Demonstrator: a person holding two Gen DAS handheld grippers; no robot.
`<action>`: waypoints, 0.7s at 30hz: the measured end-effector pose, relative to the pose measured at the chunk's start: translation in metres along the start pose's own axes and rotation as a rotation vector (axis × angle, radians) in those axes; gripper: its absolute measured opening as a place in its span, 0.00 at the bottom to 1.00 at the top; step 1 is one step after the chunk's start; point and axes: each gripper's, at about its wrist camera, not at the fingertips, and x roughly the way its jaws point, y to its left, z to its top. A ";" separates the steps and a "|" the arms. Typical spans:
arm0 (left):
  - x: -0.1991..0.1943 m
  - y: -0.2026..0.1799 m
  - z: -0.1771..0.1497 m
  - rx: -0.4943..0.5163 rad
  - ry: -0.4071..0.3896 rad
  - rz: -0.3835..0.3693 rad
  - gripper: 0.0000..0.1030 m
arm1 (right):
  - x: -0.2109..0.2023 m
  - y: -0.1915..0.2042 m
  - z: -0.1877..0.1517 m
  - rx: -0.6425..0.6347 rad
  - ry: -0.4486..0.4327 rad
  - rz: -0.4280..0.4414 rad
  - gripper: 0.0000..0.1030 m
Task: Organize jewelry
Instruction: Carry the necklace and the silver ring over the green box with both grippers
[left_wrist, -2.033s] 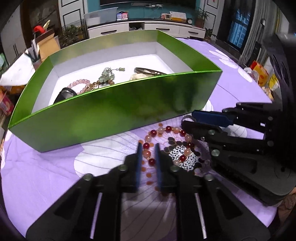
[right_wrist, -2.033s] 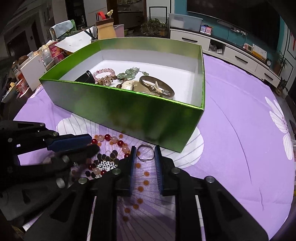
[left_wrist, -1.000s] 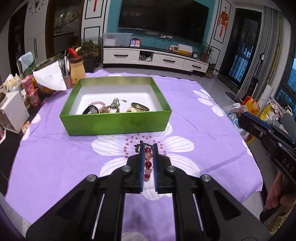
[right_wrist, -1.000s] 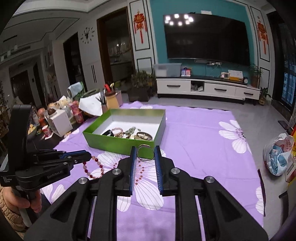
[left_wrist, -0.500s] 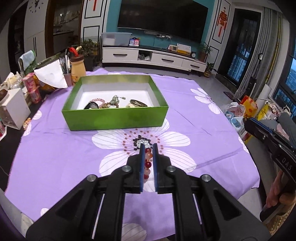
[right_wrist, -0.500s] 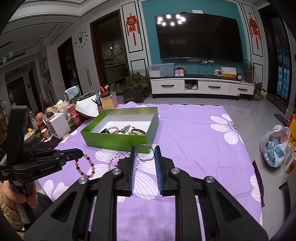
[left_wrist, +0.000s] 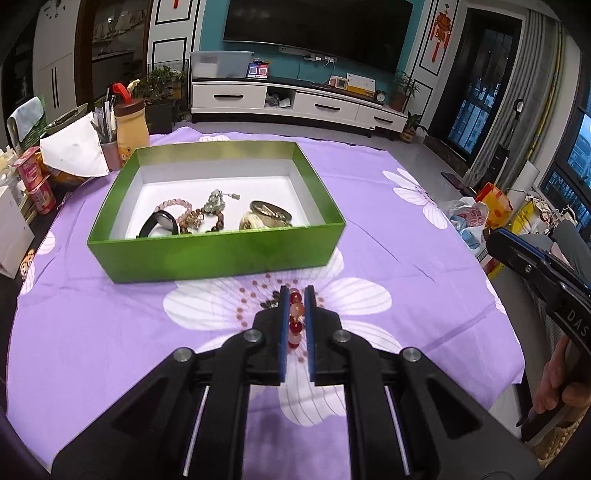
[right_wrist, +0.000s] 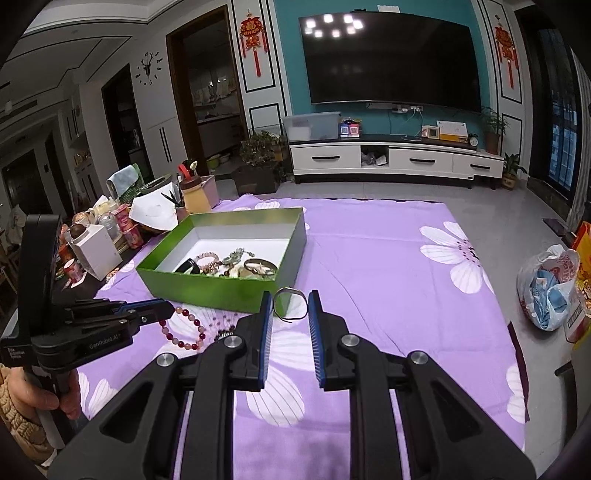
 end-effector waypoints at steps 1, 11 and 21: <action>0.003 0.004 0.004 0.000 0.000 0.003 0.07 | 0.004 0.002 0.003 -0.003 0.001 0.001 0.19; 0.007 0.032 0.033 -0.009 -0.026 0.032 0.07 | 0.036 0.019 0.029 -0.030 0.002 0.024 0.19; 0.007 0.043 0.057 -0.003 -0.051 0.044 0.07 | 0.051 0.037 0.049 -0.075 0.003 0.041 0.19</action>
